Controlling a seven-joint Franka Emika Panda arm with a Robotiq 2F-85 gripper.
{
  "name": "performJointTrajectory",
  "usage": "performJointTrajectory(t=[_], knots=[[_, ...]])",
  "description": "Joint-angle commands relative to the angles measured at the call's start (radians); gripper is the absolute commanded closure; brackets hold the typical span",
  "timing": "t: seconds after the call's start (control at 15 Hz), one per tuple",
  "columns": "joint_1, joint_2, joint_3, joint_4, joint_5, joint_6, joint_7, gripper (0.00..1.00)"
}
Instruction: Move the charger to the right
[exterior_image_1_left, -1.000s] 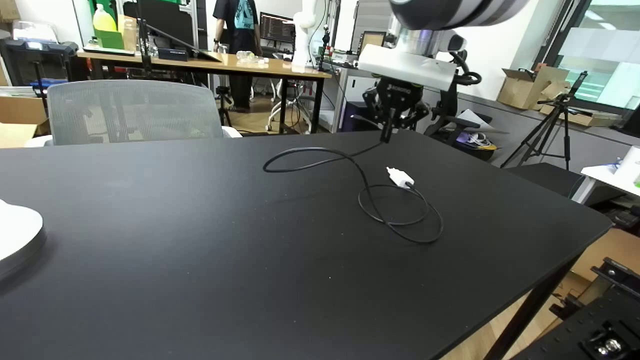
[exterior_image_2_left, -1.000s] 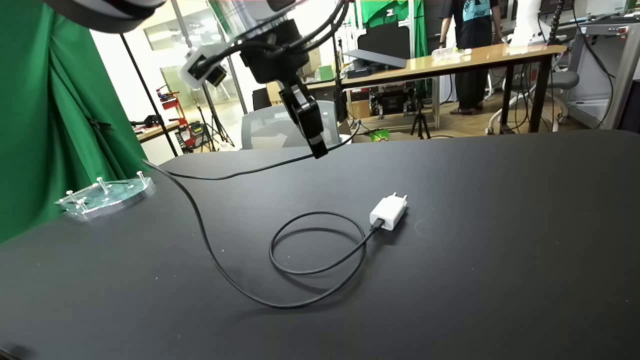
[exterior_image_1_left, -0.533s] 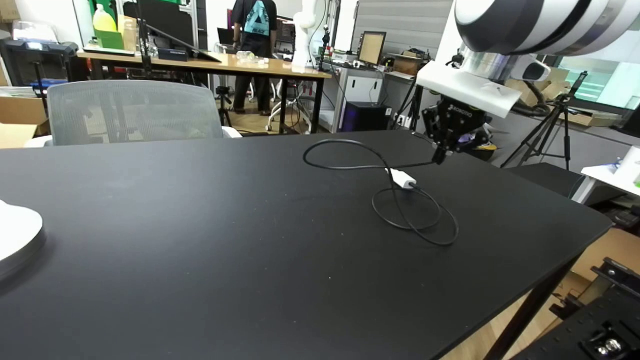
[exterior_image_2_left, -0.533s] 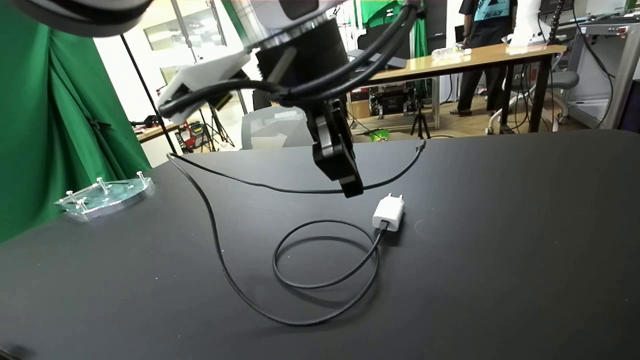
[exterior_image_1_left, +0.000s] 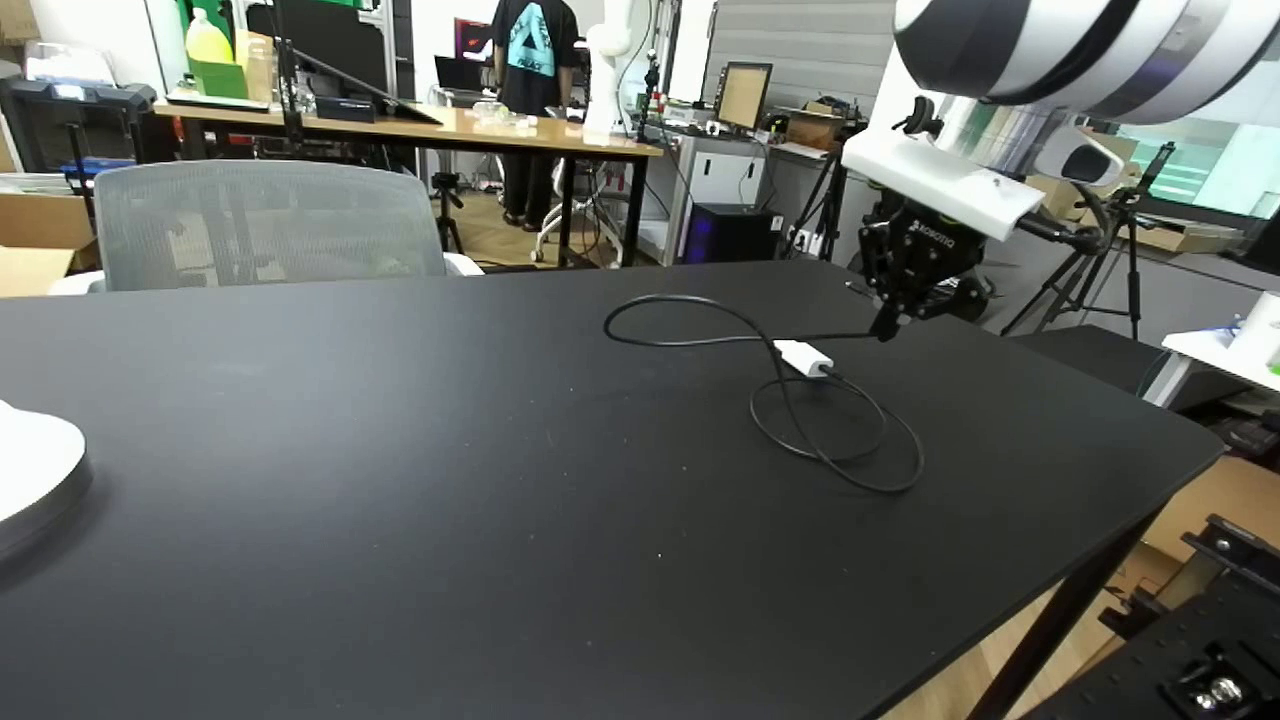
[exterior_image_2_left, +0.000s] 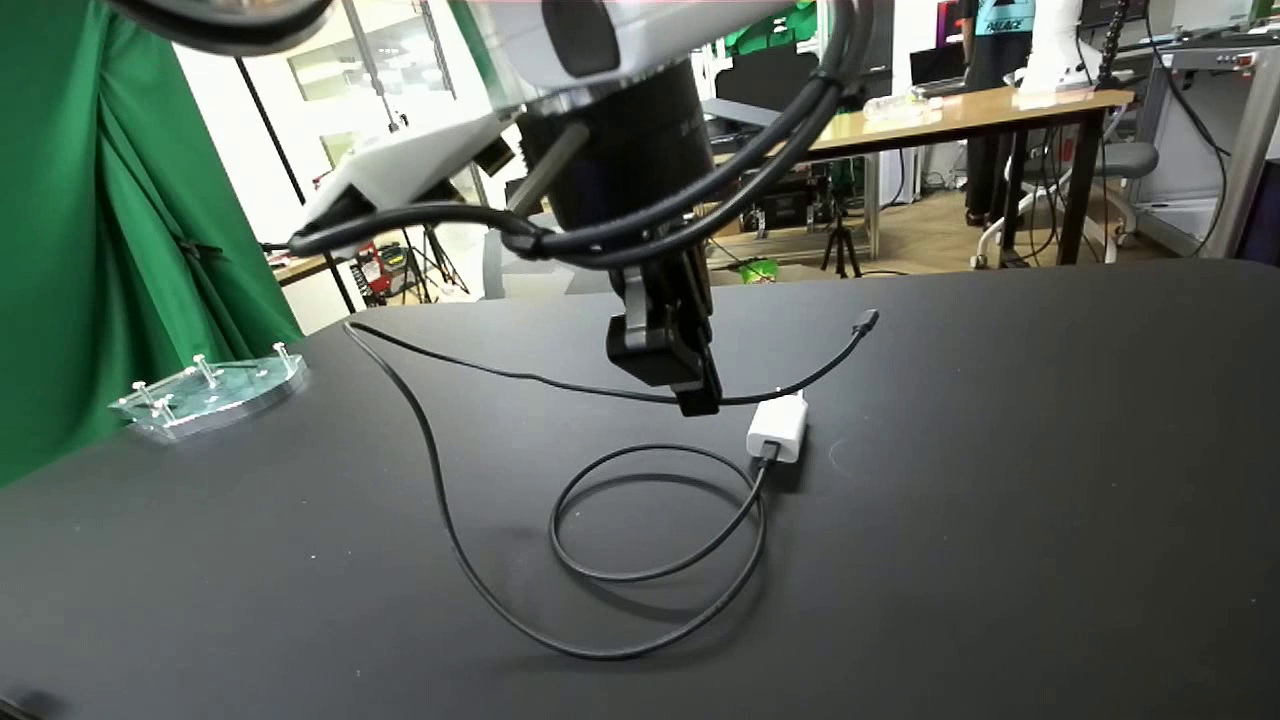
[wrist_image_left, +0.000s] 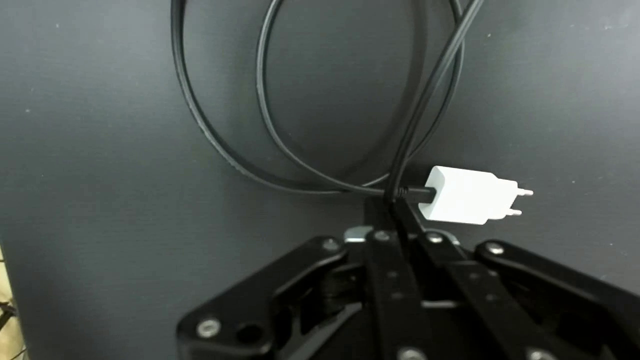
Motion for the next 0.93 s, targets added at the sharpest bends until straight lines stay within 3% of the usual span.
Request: performJointTrajectory(t=[0.0, 0.4, 0.87], knots=[[-0.086, 0.022, 0.107, 0.076, 0.226, -0.061, -0.171, 0.99], [-0.173, 0.206, 0.154, 0.209, 0.372, -0.044, -0.326, 0.99], [-0.198, 0.327, 0.149, 0.281, 0.34, -0.071, -0.347, 0.99]])
